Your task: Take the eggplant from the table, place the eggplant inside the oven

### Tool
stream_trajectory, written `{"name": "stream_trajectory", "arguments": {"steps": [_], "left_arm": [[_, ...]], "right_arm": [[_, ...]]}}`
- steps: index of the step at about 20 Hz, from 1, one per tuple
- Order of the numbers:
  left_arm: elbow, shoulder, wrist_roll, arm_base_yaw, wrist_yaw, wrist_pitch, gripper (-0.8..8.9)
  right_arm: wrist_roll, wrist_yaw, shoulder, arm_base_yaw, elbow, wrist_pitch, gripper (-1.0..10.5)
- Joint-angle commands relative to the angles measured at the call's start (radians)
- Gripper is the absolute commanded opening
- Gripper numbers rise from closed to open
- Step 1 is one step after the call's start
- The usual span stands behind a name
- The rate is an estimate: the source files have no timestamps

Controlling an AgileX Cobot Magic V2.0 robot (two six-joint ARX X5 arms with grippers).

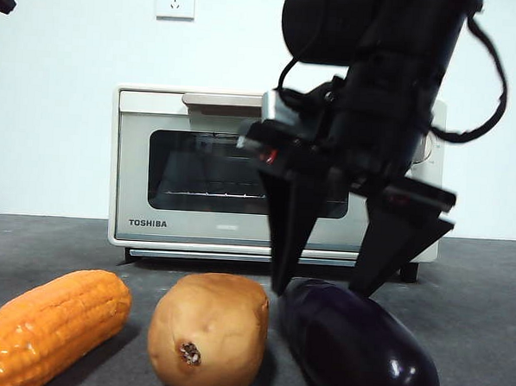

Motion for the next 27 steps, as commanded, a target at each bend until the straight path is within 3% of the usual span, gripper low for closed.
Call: {"name": "stream_trajectory", "arguments": {"steps": [1,5,10,13,16,22,27], "left_arm": [[0.020,0.005,0.024,-0.003,0.004,0.008,0.04],[0.020,0.005,0.027,-0.003,0.004,0.009,0.04],[0.020,0.005,0.027,-0.003,0.004,0.008,0.04],[0.020,0.006,0.023,-0.003,0.004,0.019,0.04],[0.031,0.040,0.023,-0.022,0.004,0.031,0.04],[0.210,0.297,0.025,-0.113,0.003,0.034,0.04],[0.452,0.553,0.084,-0.237,-0.040,0.025,0.04]], "right_arm": [[0.002,-0.007,0.039,0.017,0.016,0.032,3.5],[0.011,-0.002,0.090,0.029,0.016,0.067,3.2],[0.071,0.023,0.082,0.033,0.017,0.039,1.3],[0.069,0.109,0.018,0.034,0.018,-0.024,1.2],[0.020,0.208,-0.128,0.040,0.018,-0.117,1.2],[-0.081,0.548,-0.511,0.106,0.018,-0.212,1.2],[-0.114,0.549,-0.753,0.114,0.018,-0.236,1.2]]}}
